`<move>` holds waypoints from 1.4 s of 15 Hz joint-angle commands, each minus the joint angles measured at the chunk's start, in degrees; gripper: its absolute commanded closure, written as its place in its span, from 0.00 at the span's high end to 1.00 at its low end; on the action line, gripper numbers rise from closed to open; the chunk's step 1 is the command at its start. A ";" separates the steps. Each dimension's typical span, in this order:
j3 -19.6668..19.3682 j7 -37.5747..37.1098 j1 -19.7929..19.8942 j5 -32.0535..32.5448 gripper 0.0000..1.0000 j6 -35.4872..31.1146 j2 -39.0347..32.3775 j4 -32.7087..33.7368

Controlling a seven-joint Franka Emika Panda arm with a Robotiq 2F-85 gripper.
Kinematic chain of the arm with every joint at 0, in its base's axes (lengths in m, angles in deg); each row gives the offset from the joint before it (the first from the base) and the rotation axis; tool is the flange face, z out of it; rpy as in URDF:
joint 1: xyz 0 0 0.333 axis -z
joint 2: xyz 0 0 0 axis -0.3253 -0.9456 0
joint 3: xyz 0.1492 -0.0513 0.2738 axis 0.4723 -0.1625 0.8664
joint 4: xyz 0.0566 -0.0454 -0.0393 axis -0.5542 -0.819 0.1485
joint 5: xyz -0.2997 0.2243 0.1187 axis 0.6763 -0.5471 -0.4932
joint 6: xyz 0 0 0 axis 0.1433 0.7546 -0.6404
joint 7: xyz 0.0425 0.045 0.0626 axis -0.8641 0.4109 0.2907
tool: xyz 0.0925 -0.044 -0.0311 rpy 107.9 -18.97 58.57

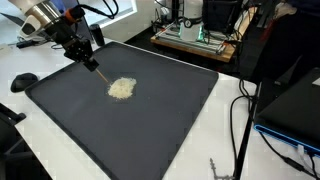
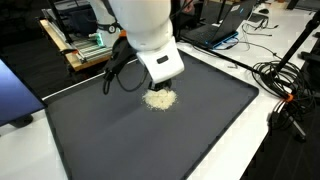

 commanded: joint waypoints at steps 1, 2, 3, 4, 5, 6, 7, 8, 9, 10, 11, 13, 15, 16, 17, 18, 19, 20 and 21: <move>0.26 2.21 2.64 -5.10 0.03 -2.73 -0.33 -2.19; 0.20 2.53 3.19 -6.07 0.03 -3.69 -0.43 -2.91; 0.11 2.79 3.62 -6.81 0.03 -4.74 -0.39 -3.80; 0.08 3.19 4.04 -7.53 0.03 -5.81 -0.28 -4.87; 0.06 3.46 4.40 -8.09 0.03 -6.71 -0.24 -5.69; 0.07 3.92 4.76 -8.65 0.03 -7.75 -0.01 -6.84; -0.09 4.03 4.99 -9.05 0.03 -8.89 0.27 -8.13; -0.13 4.22 5.29 -9.55 0.03 -9.85 0.45 -9.17; -0.16 4.35 5.78 -10.26 0.03 -10.73 1.02 -10.84; -0.22 4.34 6.16 -11.03 0.03 -11.78 1.46 -12.25; -0.09 4.77 6.82 -11.99 0.03 -12.28 2.13 -13.74; -0.08 5.46 8.04 -13.89 0.03 -13.37 3.69 -16.77; -0.27 6.11 9.35 -16.11 0.03 -13.97 5.49 -19.70; -0.43 6.36 9.91 -17.36 0.03 -14.31 6.37 -21.02; -0.62 6.89 10.45 -18.44 0.03 -14.15 7.41 -22.43; -0.92 7.22 10.74 -19.47 0.03 -14.43 8.59 -23.97; -1.27 7.68 10.90 -20.38 0.03 -14.87 9.96 -25.78; -1.78 8.06 10.84 -21.17 0.03 -15.11 11.27 -27.45; -2.29 8.40 10.64 -21.79 0.03 -15.35 12.72 -29.26</move>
